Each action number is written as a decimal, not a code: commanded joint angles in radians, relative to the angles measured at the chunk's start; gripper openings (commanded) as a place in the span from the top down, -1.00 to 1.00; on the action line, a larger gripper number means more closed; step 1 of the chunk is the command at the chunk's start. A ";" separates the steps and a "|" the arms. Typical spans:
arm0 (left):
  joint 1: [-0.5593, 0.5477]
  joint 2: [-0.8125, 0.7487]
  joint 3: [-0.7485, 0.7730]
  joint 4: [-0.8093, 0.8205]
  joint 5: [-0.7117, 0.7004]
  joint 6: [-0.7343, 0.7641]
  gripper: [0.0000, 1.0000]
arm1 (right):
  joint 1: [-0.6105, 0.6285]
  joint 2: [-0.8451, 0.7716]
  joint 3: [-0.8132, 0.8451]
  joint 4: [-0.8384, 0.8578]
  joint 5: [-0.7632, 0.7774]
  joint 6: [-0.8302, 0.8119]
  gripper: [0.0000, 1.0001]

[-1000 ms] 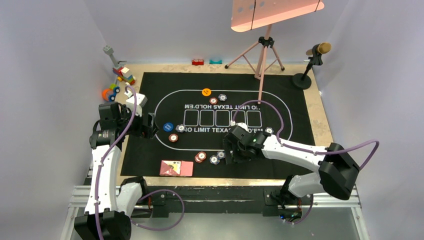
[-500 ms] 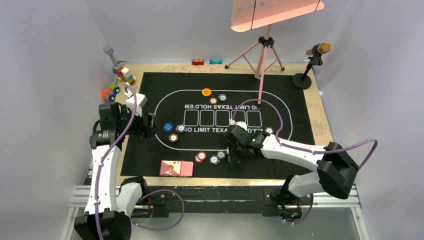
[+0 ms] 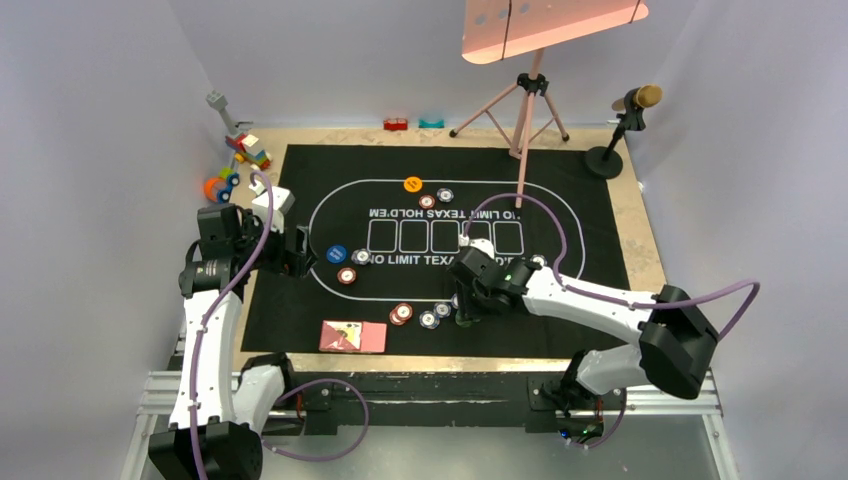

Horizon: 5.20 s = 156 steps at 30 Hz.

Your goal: Distribute texas hold em gaming equipment

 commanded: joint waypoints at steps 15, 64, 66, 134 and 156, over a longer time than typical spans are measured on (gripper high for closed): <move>0.009 -0.009 -0.006 0.037 0.020 0.006 -0.99 | 0.016 0.445 0.637 0.068 -0.033 -0.245 1.00; 0.009 -0.025 -0.012 0.038 0.015 0.006 -0.99 | 0.090 0.836 0.933 0.153 -0.071 -0.361 -0.22; 0.009 -0.024 -0.012 0.039 0.015 0.006 -0.99 | 0.090 0.825 0.933 0.151 -0.068 -0.365 -0.27; 0.009 -0.019 -0.010 0.038 0.017 0.006 -0.99 | -0.008 0.076 -0.018 0.139 0.021 -0.090 0.07; 0.010 -0.016 -0.009 0.039 0.015 0.005 -0.99 | -0.361 0.277 0.479 0.124 0.032 -0.333 1.00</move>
